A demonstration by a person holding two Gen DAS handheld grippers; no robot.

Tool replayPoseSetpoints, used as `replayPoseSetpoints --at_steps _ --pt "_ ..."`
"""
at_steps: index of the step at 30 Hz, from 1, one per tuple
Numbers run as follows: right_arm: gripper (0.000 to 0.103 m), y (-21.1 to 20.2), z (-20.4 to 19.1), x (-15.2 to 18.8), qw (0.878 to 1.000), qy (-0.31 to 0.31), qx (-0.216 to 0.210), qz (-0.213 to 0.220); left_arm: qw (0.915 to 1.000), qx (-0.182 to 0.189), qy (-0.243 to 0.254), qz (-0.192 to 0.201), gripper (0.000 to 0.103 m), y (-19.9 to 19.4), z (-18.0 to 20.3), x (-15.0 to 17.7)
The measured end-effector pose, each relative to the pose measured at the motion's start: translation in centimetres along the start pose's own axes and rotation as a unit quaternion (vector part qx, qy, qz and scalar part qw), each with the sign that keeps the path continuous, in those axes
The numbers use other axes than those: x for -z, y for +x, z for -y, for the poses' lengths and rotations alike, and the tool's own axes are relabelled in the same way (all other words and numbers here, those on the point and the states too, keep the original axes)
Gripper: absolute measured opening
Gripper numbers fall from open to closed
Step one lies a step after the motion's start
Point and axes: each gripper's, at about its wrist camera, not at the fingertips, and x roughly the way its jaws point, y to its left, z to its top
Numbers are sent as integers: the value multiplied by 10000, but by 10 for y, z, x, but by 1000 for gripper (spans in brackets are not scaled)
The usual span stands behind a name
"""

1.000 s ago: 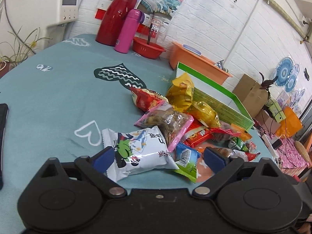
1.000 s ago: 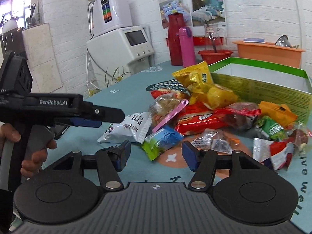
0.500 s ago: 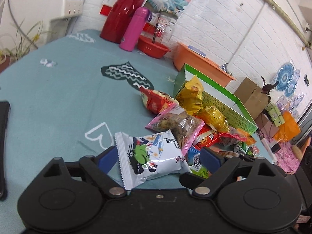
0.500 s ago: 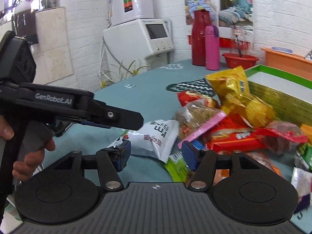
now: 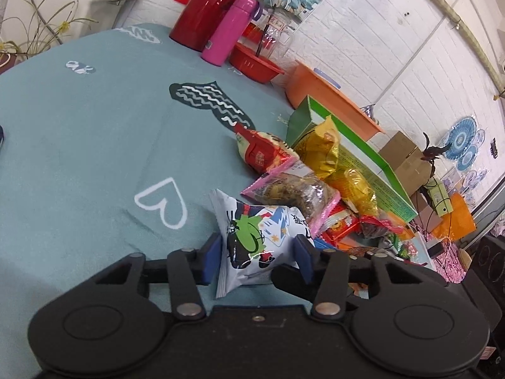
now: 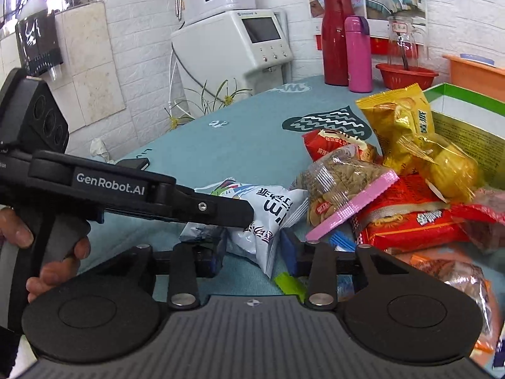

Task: Organize snacks
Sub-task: 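Grasp a white snack bag with the left tool while the right tool grasps another, then carry the white bags into the green box and open both tools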

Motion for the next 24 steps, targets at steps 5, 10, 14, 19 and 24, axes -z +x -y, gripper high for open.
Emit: replayPoseSetpoints --at_steps 5,10,14,19,24 --pt "62 -26 -4 -8 9992 -80 9 396 9988 147 327 337 78 -21 27 -11" --pt "62 -54 4 -26 9950 -164 253 948 9944 466 725 605 78 -21 63 -34" --pt "62 -71 23 -40 9900 -193 576 1271 9902 739 976 669 78 2 91 -54" --pt "62 -80 56 -55 9832 -76 1029 1506 9862 1087 1107 583 78 43 118 -80" --pt "61 -80 99 -66 9768 184 1414 1596 9842 1315 1149 302 78 92 138 -103"
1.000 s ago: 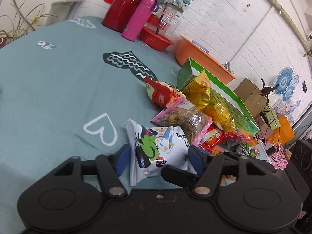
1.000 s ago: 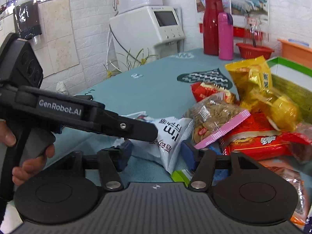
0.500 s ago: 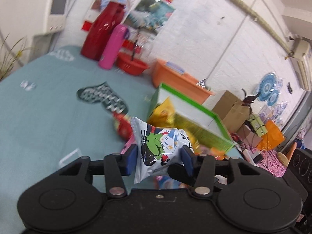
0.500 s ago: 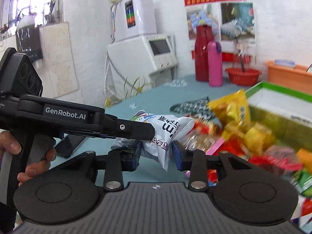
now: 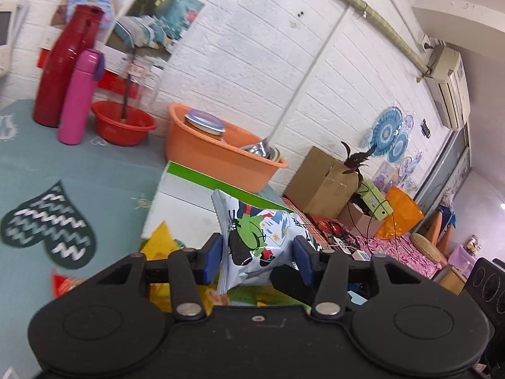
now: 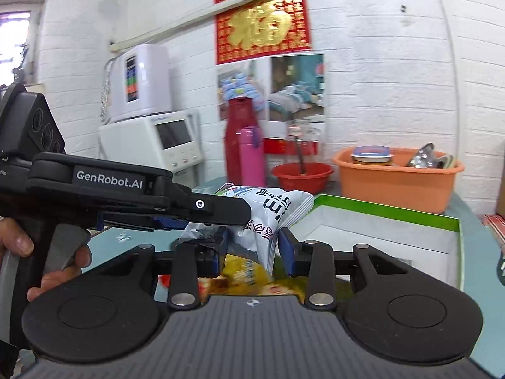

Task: Organize snacks
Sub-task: 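Carry the white bags into the green box and open both tools, then move both tools back over the snack pile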

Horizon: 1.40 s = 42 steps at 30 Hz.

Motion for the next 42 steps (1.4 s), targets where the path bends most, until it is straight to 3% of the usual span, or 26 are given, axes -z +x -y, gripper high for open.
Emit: replayPoseSetpoints --at_steps 9,16,17,19,20,21,27,33,38,42 --pt "61 36 60 6 9979 475 370 -256 9981 75 -112 -608 78 83 -14 -18" --pt "61 68 84 13 9950 652 491 -583 9961 -103 -101 -867 79 121 -29 -21" --pt "62 72 86 14 9947 652 498 -613 9960 -123 -83 -883 80 125 -31 -22" --pt "75 80 88 17 9939 648 527 -720 9958 -207 -40 -889 103 129 -34 -22" --pt "83 84 87 18 9931 641 564 -804 9957 -240 -32 -891 103 128 -34 -22" --pt "102 84 87 19 9923 634 630 -859 9959 -282 -37 -853 103 125 -32 -22" --pt "103 48 79 14 9947 414 816 -465 9976 -338 119 -587 103 82 -12 -19" --pt "103 -17 61 1 9949 350 934 168 9990 -296 22 -341 103 22 13 -9" --pt "103 -62 40 5 9941 343 925 447 9987 -363 338 -71 103 -25 36 18" --pt "103 -84 27 20 9938 399 947 419 9992 -297 236 -111 103 -47 39 49"
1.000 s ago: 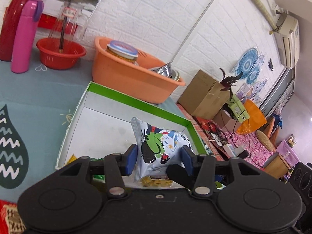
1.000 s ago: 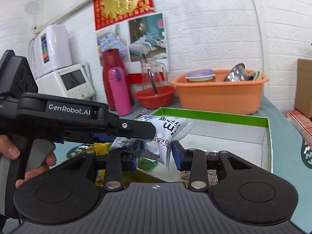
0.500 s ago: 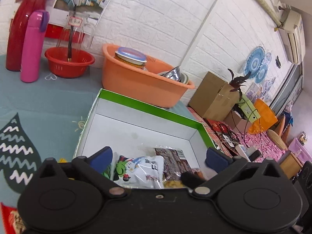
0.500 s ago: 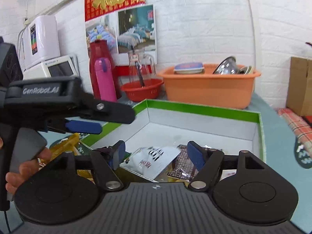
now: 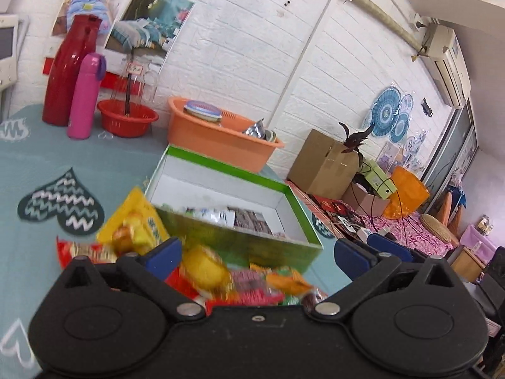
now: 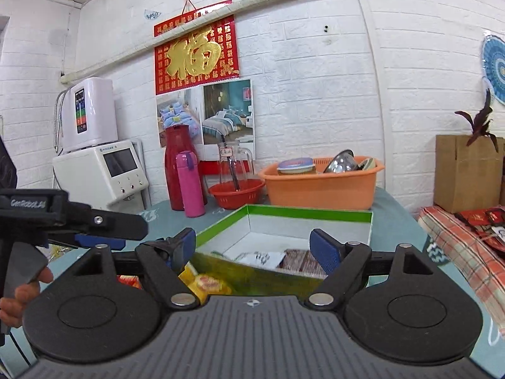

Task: Organize snacks
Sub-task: 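Move both tools back over the snack pile, then grasp a red-and-white packet with the right tool while the left tool grasps a blue-green bar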

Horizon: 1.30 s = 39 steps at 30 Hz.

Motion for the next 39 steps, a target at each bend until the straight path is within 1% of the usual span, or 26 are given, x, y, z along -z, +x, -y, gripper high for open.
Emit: replayPoseSetpoints --at_steps 5,9,13,17,20,21,22,23,24,26,27,31,33,34,36,38,39 --pt "103 -14 -3 25 9995 -4 139 -299 9989 124 -372 -238 103 -11 -10 38" --pt "103 -15 -3 47 9975 12 119 -695 9977 48 -496 -459 103 -17 -14 62" --pt "103 -7 -6 62 9945 -18 50 -1048 9966 -77 -622 -536 103 -26 -23 77" --pt "103 6 -7 68 9928 -53 2 -1195 9958 -388 -625 -548 103 -35 -31 85" --pt "103 14 -6 72 9922 -82 39 -1239 9951 -384 -704 -582 103 -39 -37 87" --pt "101 17 -4 73 9918 -90 41 -1275 9951 -340 -720 -593 103 -39 -37 87" --pt "89 20 -4 74 9910 -90 48 -1335 9955 -275 -693 -586 103 -39 -35 87" --pt "80 22 -2 75 9898 -80 44 -1423 9960 -203 -640 -584 103 -39 -33 86" --pt "65 22 0 77 9888 -64 45 -1494 9965 -129 -571 -597 103 -37 -29 85" --pt "62 16 3 79 9882 -15 -48 -1529 9968 -14 -456 -659 103 -30 -22 83" --pt "56 11 3 80 9878 -20 -93 -1553 9967 41 -403 -703 103 -27 -20 83" --pt "57 -10 5 84 9874 -23 -229 -1567 9964 175 -318 -760 103 -19 -12 85" --pt "58 -17 6 85 9864 31 -283 -1617 9964 146 -296 -775 103 -18 -9 86" --pt "61 -20 6 85 9854 20 -365 -1661 9966 114 -277 -771 103 -19 -9 86" --pt "63 -22 4 85 9848 -38 -449 -1675 9969 46 -264 -745 103 -20 -9 86" --pt "69 -21 2 85 9854 -73 -456 -1636 9969 29 -306 -730 103 -23 -11 86" --pt "75 -18 2 85 9856 -46 -435 -1634 9968 32 -318 -727 103 -24 -12 86"
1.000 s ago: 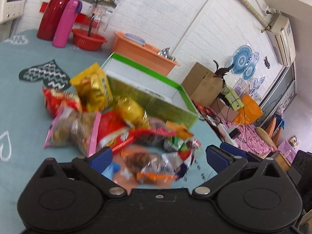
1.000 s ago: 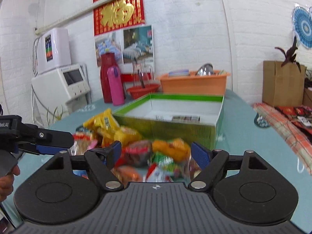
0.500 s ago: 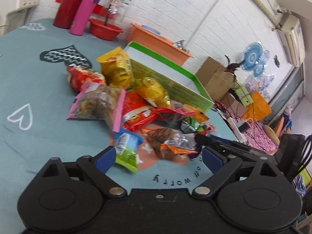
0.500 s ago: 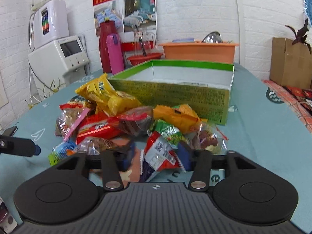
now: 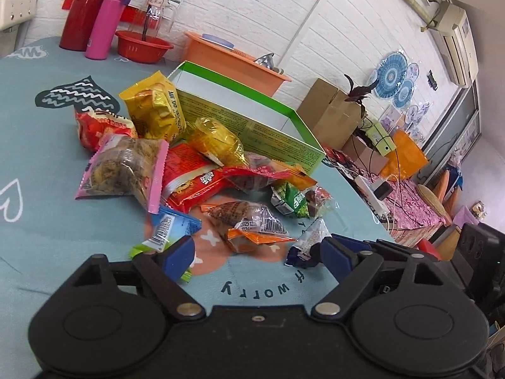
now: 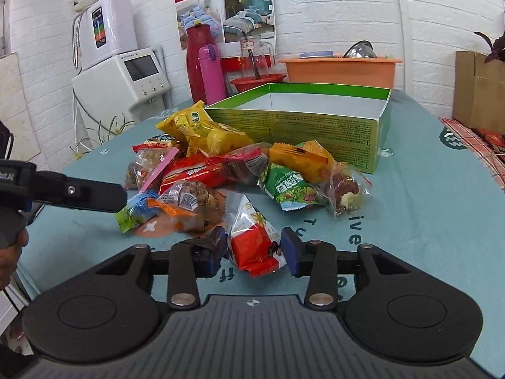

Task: Organize snacks
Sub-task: 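Grasp a red-and-white packet with the right tool while the left tool grasps a blue-green bar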

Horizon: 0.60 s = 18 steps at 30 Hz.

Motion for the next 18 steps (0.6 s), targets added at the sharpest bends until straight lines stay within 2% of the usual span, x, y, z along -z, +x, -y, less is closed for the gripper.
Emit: replayPoseSetpoints --at_steps 3,8,11,13,15,18 --pt "89 8 0 -1 10000 38 52 -37 10000 9 35 -1 103 -1 1 0" --pt "91 6 -5 3 9999 -103 29 -99 10000 -48 -6 -19 103 2 -3 -1" --pt "91 2 -5 5 9999 -105 54 -125 9995 -297 2 45 103 2 -9 -2" --pt "97 -1 -5 6 9998 -117 118 -114 9985 -528 -19 108 103 3 -16 -3" --pt "99 -3 -7 8 9996 -164 181 -122 9976 -690 -53 100 103 6 -23 -5" --pt "99 -3 -8 11 9992 -210 274 -182 9968 -793 -21 28 103 14 -32 -6"
